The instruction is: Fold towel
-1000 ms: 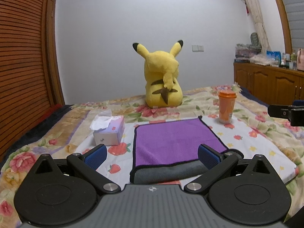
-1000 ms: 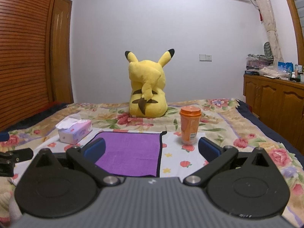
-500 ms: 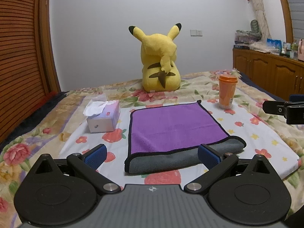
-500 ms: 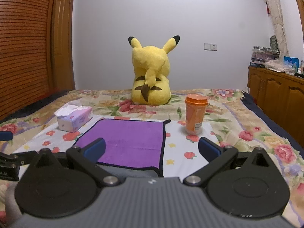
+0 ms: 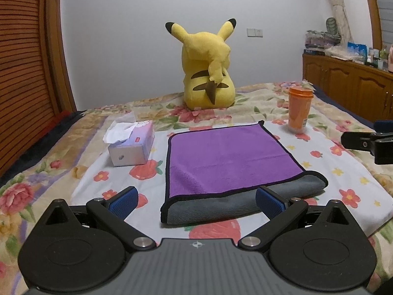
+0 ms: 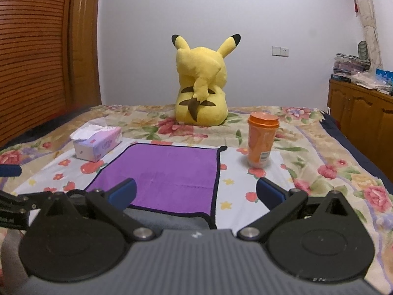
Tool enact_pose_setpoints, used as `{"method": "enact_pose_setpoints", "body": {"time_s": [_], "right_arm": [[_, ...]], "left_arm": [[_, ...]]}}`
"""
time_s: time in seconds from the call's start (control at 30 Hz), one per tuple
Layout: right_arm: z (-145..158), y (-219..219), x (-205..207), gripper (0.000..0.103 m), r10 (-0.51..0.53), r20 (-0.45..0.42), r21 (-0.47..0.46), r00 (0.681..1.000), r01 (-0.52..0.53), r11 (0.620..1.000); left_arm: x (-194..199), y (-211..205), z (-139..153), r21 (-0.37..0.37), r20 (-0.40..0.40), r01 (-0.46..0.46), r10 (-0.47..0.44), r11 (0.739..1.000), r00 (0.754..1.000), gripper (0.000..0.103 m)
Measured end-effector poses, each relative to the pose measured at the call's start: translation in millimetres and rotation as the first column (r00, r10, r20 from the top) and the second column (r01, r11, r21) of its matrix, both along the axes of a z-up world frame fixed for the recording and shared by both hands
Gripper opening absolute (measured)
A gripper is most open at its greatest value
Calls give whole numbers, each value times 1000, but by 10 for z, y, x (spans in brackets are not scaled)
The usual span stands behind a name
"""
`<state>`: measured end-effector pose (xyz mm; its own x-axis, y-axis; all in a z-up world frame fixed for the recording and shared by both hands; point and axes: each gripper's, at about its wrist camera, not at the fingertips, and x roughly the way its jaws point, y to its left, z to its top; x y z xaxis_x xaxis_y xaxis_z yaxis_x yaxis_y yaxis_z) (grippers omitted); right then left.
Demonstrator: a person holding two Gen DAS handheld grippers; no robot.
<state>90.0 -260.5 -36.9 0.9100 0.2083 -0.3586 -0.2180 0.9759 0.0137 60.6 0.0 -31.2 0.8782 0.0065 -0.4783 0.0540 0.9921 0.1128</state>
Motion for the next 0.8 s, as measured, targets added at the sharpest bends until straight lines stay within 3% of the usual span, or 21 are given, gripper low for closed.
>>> {"method": "enact_pose_setpoints", "body": {"time_s": [0.57, 0.8], "right_arm": [[-108, 68, 362, 103, 53, -65, -31, 996, -56, 998], [-165, 76, 503, 103, 64, -101, -32, 993, -67, 997]], "left_arm": [[432, 132, -125, -19, -58, -8, 7, 1000, 998, 103], [589, 218, -174, -63, -89, -3, -2, 998, 996, 103]]}}
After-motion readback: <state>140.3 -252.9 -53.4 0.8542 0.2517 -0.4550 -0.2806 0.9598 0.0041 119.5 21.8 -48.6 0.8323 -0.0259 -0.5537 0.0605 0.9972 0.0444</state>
